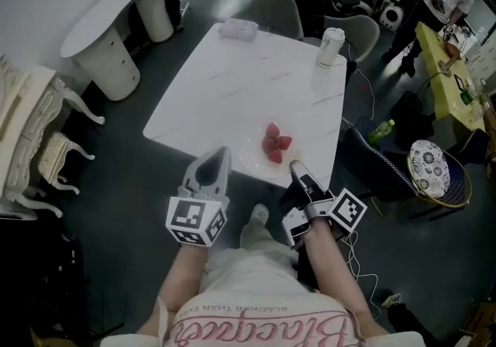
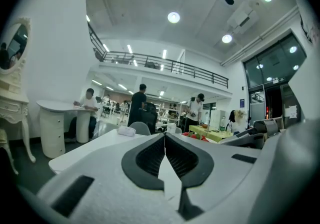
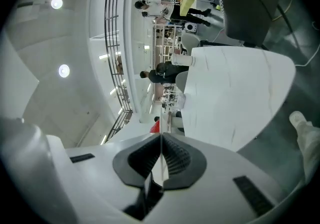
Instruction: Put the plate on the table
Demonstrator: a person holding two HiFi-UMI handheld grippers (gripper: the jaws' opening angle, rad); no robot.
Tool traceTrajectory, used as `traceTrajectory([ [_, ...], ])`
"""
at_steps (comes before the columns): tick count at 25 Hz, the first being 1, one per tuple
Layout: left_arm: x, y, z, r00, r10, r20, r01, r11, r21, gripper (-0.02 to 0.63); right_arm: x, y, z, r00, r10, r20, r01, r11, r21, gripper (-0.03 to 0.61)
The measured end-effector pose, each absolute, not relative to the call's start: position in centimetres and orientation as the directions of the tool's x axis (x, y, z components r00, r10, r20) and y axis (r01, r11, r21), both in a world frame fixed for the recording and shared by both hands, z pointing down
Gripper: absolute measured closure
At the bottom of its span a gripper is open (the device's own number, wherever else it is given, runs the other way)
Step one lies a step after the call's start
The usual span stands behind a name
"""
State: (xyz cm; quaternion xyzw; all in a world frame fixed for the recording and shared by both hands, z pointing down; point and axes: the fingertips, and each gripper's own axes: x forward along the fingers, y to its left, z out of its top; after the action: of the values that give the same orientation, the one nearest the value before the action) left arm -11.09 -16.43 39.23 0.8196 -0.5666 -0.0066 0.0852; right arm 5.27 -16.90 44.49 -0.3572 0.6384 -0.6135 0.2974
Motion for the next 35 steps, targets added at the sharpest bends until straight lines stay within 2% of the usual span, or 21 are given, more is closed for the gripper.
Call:
traceTrajectory([
  [9, -11.6, -27.2, 39.0, 0.356, -0.929, 0.104, -0.929, -0.339, 0.149, 0.609, 4.4, -27.1, 45.9, -0.583, -0.802, 0.13, -0.114, -0.078, -0.99, 0.566],
  [15, -11.0, -32.9, 40.4, 0.376, -0.916, 0.14, -0.926, -0.368, 0.084, 0.609, 4.4, -32.5, 48.3, -0.581, -0.791, 0.19, -0.146, -0.129, -0.981, 0.566],
  [24, -11.6, -37.3, 43.8, 0.409, -0.889, 0.207, -0.911, -0.385, 0.145, 0.609, 2.9, -38.7, 52.2, -0.555, -0.796, 0.242, -0.163, -0.181, -0.97, 0.566],
  [35, -13.4, -44.1, 47.4, 0.471, -0.836, 0.283, -0.882, -0.432, 0.191, 0.609, 2.0, -45.1, 59.1, -0.485, -0.778, 0.4, -0.252, -0.314, -0.915, 0.566],
])
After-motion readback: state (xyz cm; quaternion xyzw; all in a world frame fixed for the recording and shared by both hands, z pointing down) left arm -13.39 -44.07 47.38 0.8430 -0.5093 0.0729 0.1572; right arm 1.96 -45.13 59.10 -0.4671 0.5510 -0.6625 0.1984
